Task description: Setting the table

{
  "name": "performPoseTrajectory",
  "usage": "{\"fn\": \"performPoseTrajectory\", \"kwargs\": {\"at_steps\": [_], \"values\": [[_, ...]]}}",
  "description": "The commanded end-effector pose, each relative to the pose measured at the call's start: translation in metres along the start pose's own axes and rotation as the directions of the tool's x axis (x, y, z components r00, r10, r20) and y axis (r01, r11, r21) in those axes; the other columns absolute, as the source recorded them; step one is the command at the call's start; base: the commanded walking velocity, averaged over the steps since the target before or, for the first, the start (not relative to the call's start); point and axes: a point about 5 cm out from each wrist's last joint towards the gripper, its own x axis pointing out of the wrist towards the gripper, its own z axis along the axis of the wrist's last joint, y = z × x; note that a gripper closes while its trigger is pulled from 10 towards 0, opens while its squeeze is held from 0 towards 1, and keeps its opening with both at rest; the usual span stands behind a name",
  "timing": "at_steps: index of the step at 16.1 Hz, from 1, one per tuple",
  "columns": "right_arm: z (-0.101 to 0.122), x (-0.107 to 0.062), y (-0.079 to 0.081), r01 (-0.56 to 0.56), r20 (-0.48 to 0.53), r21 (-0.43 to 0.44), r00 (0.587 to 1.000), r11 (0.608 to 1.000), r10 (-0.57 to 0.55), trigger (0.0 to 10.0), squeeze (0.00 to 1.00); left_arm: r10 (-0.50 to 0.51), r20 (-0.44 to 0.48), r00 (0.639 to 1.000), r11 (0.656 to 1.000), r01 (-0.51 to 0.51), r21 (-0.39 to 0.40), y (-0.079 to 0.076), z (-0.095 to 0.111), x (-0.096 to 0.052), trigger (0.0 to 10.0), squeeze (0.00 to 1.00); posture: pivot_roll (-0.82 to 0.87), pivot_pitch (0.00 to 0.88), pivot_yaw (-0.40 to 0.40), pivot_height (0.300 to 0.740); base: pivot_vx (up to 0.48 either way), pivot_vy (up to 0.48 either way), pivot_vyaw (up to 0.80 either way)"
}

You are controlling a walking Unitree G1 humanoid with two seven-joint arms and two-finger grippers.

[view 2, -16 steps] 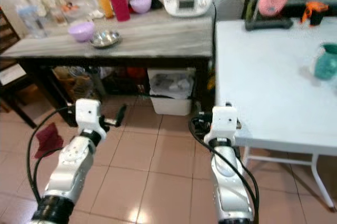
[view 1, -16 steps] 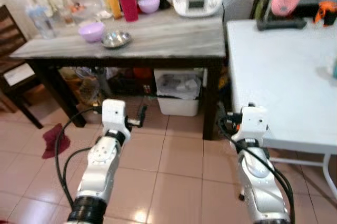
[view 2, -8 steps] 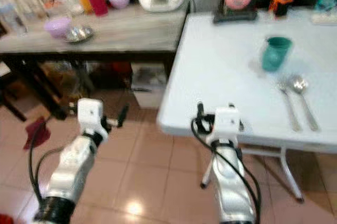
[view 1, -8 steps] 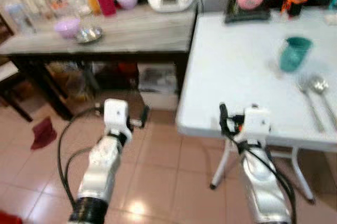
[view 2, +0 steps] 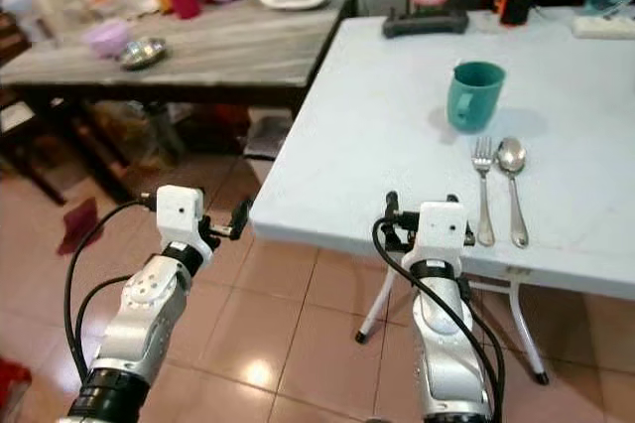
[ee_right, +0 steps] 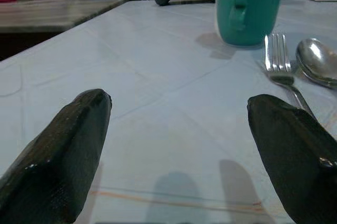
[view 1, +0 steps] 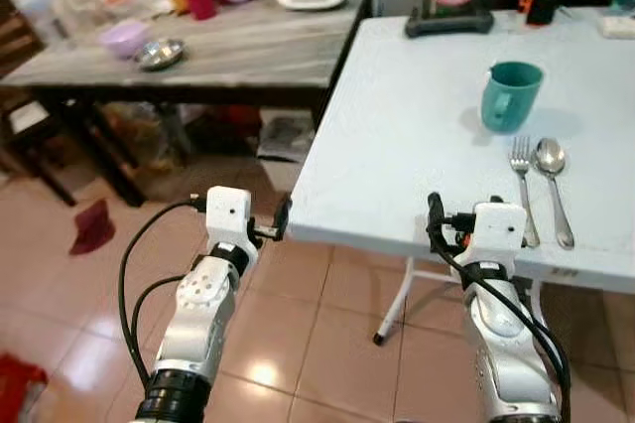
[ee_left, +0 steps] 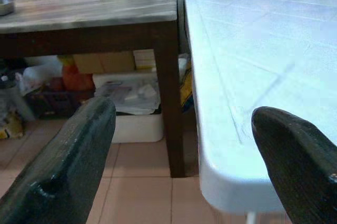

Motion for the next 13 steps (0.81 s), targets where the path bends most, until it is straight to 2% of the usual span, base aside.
{"fn": "performPoseTrajectory", "kwargs": {"at_steps": [1, 6, 8, 9, 13], "values": [[0.004, -0.003, 0.003, 0.002, 0.01, 0.017, 1.0, 1.0, -0.002, 10.0, 0.0, 0.031, -0.009, 0.999, 0.999, -0.03, 0.016, 0.013, -0.003, -0.007, 10.0, 0.0, -0.2, 0.111, 0.151, 0.74, 0.0, 0.0, 0.0], [-0.01, -0.018, -0.002, 0.008, -0.07, 0.015, 0.998, 1.0, -0.007, 10.0, 0.0, 0.101, -0.062, 0.993, 0.995, -0.1, 0.032, 0.023, -0.021, -0.025, 10.0, 0.0, -0.19, 0.154, 0.112, 0.74, 0.0, 0.0, 0.0], [-0.011, -0.02, -0.003, -0.004, -0.084, 0.007, 0.996, 1.0, 0.005, 10.0, 0.0, 0.12, -0.059, 0.991, 0.993, -0.12, 0.01, 0.02, -0.022, -0.027, 10.0, 0.0, -0.19, 0.169, 0.081, 0.74, 0.0, 0.0, 0.0], [-0.008, -0.02, -0.006, -0.024, -0.091, -0.007, 0.996, 1.0, 0.023, 10.0, 0.0, 0.133, -0.047, 0.99, 0.991, -0.134, -0.017, 0.014, -0.021, -0.028, 10.0, 0.0, -0.19, 0.186, 0.037, 0.74, 0.0, 0.0, 0.0], [-0.002, -0.017, -0.021, -0.071, -0.107, -0.08, 0.992, 0.994, 0.062, 10.0, 0.0, 0.177, -0.027, 0.984, 0.98, -0.179, -0.086, -0.003, -0.023, -0.031, 10.0, 0.0, -0.21, 0.197, -0.059, 0.74, 0.0, 0.0, 0.0]]}}
